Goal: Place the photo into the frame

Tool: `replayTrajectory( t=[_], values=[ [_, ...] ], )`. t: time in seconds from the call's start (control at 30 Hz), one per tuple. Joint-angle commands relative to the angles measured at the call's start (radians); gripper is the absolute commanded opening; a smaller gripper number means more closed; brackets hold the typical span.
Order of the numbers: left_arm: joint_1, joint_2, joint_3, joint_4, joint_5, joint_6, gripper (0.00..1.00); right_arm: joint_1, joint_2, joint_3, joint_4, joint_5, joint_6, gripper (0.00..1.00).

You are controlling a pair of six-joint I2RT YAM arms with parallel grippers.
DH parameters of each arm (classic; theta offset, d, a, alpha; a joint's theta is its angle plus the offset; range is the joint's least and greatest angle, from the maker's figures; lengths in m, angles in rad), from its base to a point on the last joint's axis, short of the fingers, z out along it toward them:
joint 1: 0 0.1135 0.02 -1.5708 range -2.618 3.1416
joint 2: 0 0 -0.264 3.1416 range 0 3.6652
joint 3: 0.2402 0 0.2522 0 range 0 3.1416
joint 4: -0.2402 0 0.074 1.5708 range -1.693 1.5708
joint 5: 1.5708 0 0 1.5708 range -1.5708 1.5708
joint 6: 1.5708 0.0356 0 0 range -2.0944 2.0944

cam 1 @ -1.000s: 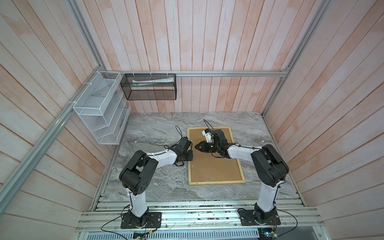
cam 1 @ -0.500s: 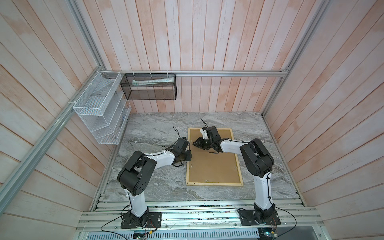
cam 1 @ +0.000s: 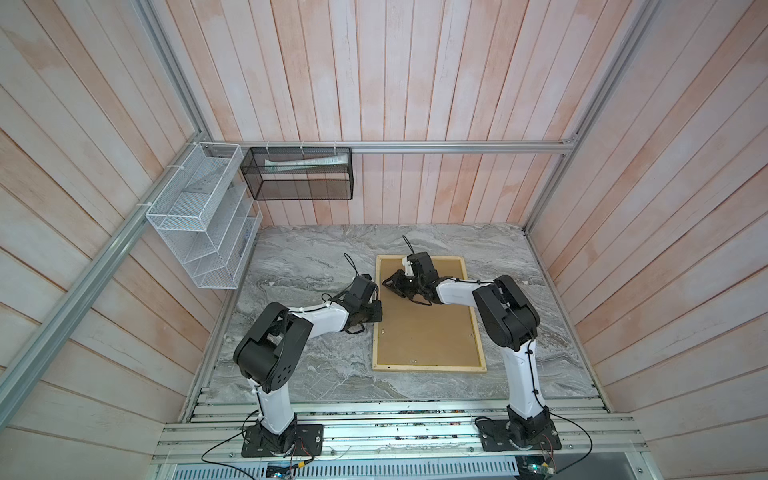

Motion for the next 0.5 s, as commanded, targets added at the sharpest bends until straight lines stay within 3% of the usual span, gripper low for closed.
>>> replayTrajectory(
  t=[0.0, 0.47],
  values=[
    [-0.013, 0.04, -0.05, -0.06, 0.109, 0.006, 0.09, -0.001, 0.056, -0.04, 0.026, 0.065, 0.133, 0.27],
    [-0.036, 0.05, -0.046, -0.02, 0.173, 0.005, 0.09, 0.051, 0.131, -0.038, 0.123, 0.175, 0.475, 0.27]
  ],
)
